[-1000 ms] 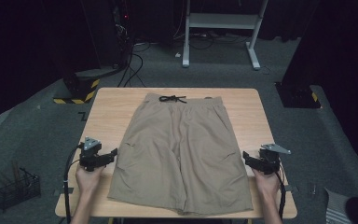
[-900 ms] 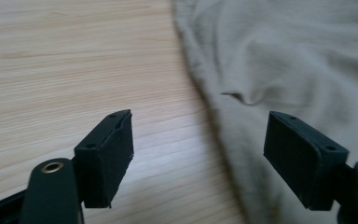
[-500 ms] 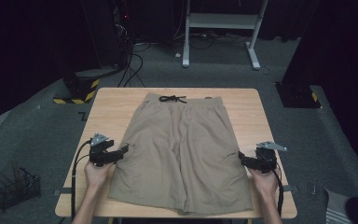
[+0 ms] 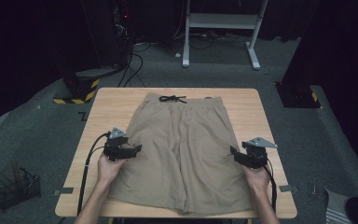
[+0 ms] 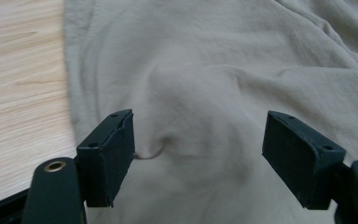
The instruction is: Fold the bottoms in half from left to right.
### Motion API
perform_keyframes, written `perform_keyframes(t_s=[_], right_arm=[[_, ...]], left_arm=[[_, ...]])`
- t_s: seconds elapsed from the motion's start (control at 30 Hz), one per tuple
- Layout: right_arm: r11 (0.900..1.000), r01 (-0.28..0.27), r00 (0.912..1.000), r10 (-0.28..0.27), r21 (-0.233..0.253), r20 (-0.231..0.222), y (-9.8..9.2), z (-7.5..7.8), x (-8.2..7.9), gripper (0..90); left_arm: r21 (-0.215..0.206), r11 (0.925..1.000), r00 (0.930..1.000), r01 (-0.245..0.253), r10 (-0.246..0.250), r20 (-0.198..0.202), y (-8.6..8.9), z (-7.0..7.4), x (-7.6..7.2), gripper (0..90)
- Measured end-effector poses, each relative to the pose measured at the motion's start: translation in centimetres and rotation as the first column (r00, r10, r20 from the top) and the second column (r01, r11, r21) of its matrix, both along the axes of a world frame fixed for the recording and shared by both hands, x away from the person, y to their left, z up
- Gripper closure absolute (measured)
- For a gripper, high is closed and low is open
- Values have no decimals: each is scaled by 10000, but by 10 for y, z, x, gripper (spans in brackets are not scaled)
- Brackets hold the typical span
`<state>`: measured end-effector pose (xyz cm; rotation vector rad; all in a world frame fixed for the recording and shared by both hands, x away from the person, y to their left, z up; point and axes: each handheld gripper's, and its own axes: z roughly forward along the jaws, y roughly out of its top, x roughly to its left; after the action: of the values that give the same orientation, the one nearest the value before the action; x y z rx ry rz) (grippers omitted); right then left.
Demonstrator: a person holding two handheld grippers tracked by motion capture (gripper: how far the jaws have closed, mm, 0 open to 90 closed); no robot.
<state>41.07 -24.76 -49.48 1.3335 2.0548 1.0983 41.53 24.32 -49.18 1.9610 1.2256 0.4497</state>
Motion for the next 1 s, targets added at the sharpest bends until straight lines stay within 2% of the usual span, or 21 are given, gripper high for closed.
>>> perform_keyframes(t_s=[0.03, 0.1, 0.17, 0.23, 0.3, 0.33, 0.43, 0.5, 0.7, 0.8, 0.9, 1.0], right_arm=[[10000, -55, 10000, 55, -29, 22, 2, 0, 1, 408], [10000, -76, 10000, 76, -45, -6, 5, 0, 2, 410], [9997, -248, 9997, 249, 28, -79, 9, 1, 4, 409], [9989, -470, 9987, 470, -5, -221, 19, 2, 8, 402], [9985, -545, 9983, 543, -71, -232, 22, 1, 10, 403], [9980, -597, 9978, 590, -227, -297, 31, 1, 15, 402], [9971, -744, 9963, 735, -184, -453, 38, 0, 19, 402], [9940, -1034, 9936, 1016, -348, -495, 50, -1, 24, 407], [9913, -1254, 9902, 1226, -394, -672, 67, -7, 33, 409], [9883, -1432, 9873, 1389, -528, -769, 80, -10, 39, 411], [9880, -1464, 9868, 1423, -501, -767, 83, -11, 40, 413], [9876, -1445, 9846, 1373, -616, -1080, 85, -18, 43, 409]], left_arm=[[127, 9999, 10000, 52, -52, -7, -5, -1, 3, 254], [99, 9999, 10000, 47, -47, 30, -7, -1, 3, 255], [-96, 9999, 10000, 66, -66, 16, -11, -2, 5, 256], [96, 9998, 9999, 165, -165, 8, -18, -3, 11, 262], [115, 9997, 9998, 197, -197, -30, -20, -4, 13, 259], [138, 9996, 9997, 246, -246, -54, -26, -4, 18, 258], [65, 9997, 9997, 218, -219, 82, -30, -4, 22, 263], [-34, 10000, 9996, 69, -68, 260, -34, -5, 25, 271], [-194, 9998, 9999, -101, 101, -1, -36, -13, 32, 273], [62, 10000, 10000, -32, 32, -49, -42, -18, 35, 273], [178, 9998, 9999, 53, -51, -159, -45, -20, 37, 271], [573, 9983, 9998, 141, -132, -158, -51, -20, 38, 270]])
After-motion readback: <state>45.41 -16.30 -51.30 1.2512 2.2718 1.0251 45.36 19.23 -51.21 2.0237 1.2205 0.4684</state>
